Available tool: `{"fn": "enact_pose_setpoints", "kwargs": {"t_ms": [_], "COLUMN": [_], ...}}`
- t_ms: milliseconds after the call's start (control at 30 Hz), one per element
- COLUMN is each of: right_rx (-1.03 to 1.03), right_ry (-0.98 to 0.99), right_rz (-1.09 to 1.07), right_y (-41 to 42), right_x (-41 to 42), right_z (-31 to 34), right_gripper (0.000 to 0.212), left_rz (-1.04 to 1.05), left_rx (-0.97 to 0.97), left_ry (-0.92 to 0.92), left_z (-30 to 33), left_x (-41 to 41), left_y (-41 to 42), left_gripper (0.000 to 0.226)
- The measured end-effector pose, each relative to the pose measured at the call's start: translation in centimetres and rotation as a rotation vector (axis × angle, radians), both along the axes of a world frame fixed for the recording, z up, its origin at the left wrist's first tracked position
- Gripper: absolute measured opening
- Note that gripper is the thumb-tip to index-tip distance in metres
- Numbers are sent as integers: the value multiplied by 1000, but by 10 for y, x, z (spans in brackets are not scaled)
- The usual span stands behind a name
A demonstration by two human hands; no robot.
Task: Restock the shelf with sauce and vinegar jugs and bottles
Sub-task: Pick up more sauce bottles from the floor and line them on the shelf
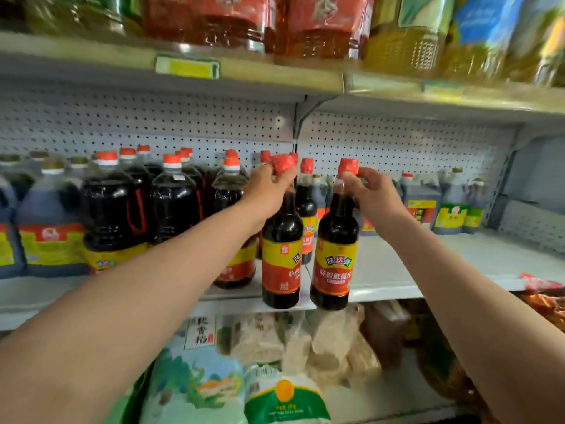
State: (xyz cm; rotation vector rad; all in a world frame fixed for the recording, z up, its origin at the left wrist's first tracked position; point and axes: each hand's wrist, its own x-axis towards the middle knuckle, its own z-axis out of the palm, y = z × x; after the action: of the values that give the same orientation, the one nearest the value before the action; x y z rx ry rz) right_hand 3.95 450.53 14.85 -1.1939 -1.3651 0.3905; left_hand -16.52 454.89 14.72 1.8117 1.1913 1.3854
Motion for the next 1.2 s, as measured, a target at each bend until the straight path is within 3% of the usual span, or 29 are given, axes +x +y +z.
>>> {"fn": "enact_pose_setpoints", "kwargs": {"t_ms": [233, 400, 533, 667, 800, 933, 1000, 1100, 1200], "right_rx": [-44, -15, -26, -56, -71, -103, -148, -236, -425], "right_ry": [4, -27, -110, -175, -200, -154, -95, -14, -119], "right_rz": [-26, 10, -3, -58, -111, -120, -29, 119, 25], "right_y": [84, 105, 108, 104, 104, 97, 86, 74, 76], "right_x": [-2, 1, -1, -3, -9, -8, -3, 6, 4], "right_z": [-9, -18, -19, -17, -17, -44, -74, -121, -148], "right_gripper": [43, 16, 15, 28, 30, 36, 42, 79, 74], "left_rz": [77, 58, 14, -38, -51, 92, 179, 178, 210], "left_rx": [13, -11, -25, -66, -108, -70, -19, 5, -68], "left_ry": [48, 58, 142, 204, 167, 137, 176, 216, 191], "left_z": [-5, -16, -13, -7, -10, -28, -54, -102, -129], "left_x": [27, 30, 31, 23, 25, 32, 33, 33, 34], "left_y": [83, 115, 123, 125, 116, 96, 81, 56, 54], "left_gripper": [44, 47, 45, 54, 57, 48, 62, 104, 123]}}
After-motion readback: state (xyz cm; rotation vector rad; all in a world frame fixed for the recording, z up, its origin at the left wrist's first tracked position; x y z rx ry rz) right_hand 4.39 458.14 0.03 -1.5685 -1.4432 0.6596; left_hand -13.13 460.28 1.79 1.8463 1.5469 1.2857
